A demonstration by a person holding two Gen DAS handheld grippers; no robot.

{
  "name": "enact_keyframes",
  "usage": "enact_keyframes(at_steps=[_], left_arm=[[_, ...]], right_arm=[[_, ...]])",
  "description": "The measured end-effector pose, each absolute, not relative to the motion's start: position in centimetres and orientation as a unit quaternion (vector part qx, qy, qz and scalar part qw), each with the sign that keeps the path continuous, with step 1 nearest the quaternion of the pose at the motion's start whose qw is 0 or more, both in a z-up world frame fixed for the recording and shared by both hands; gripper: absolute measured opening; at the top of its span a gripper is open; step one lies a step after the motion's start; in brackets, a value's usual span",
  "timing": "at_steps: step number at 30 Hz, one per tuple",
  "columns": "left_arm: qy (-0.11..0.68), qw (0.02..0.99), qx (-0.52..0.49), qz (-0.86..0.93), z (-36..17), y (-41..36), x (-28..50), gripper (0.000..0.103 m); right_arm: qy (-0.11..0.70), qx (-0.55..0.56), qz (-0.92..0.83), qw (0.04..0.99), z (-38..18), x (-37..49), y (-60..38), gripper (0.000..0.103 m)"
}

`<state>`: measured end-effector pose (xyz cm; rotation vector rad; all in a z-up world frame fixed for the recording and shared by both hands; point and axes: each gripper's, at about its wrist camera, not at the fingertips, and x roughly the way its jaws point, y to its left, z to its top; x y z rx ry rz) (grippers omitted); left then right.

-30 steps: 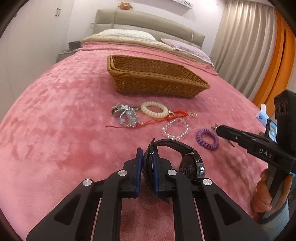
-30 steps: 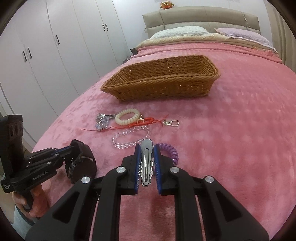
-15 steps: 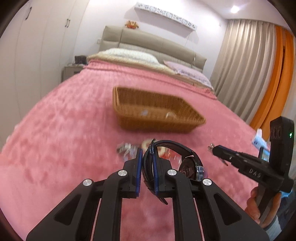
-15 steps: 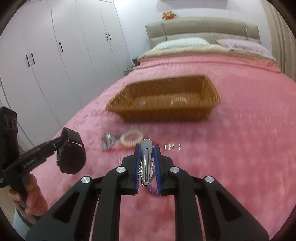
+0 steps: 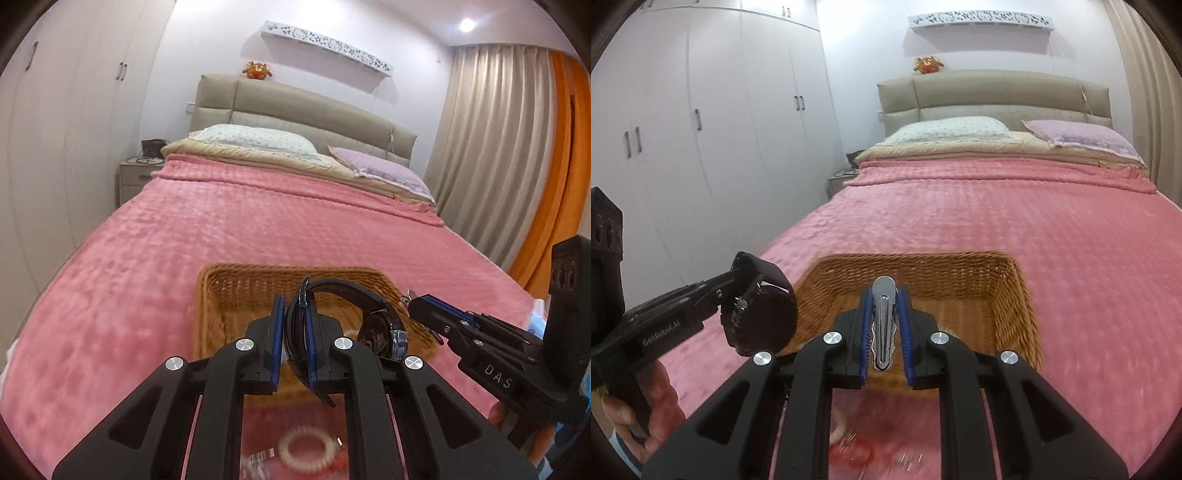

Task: Organize jewelry
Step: 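Carry watch and clip over the wicker basket and open both tools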

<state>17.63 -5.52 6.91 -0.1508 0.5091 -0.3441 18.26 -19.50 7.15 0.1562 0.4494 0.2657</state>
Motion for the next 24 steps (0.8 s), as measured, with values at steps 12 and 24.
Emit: enact_keyframes(at_steps=[12,24], left_arm=[[0.338,0.925,-0.062,-0.165,0.7,-6.6,24.2,0.011],[0.321,0.921,-0.104,-0.195,2.2,-4.4,22.5,0.040]], right_arm=[[0.323,0.092,0.094,0.937,0.6,26.9,-20.7,0.012],[0.307,0.114,0.085,0.941,1.5,24.9,-21.9,0.041]])
